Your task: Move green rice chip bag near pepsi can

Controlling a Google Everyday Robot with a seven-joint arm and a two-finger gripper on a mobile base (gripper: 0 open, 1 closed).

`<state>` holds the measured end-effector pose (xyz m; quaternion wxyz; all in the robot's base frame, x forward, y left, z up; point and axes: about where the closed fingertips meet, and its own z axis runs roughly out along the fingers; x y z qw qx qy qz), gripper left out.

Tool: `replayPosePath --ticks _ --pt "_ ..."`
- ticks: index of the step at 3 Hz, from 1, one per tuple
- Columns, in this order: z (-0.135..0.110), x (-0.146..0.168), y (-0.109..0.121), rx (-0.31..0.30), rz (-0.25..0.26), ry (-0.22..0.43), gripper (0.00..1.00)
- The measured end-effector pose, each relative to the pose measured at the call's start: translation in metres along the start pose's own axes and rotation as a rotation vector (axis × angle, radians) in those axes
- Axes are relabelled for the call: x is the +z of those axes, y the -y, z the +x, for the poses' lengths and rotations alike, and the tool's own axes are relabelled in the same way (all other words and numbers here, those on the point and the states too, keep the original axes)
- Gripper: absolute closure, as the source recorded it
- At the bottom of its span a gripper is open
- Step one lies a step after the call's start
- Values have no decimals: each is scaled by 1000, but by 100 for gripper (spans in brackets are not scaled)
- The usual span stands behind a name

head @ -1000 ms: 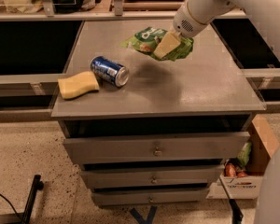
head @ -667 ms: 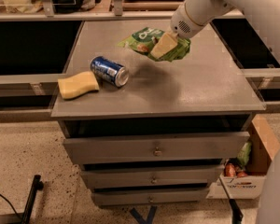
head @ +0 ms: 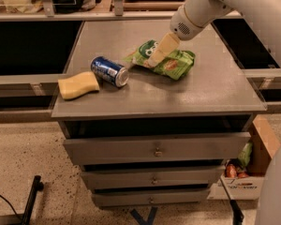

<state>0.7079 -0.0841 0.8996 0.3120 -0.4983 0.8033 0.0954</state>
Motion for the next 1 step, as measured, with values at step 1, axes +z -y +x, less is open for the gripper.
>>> replayPosePath --ticks 1 --pt "0 0 0 0 0 0 0"
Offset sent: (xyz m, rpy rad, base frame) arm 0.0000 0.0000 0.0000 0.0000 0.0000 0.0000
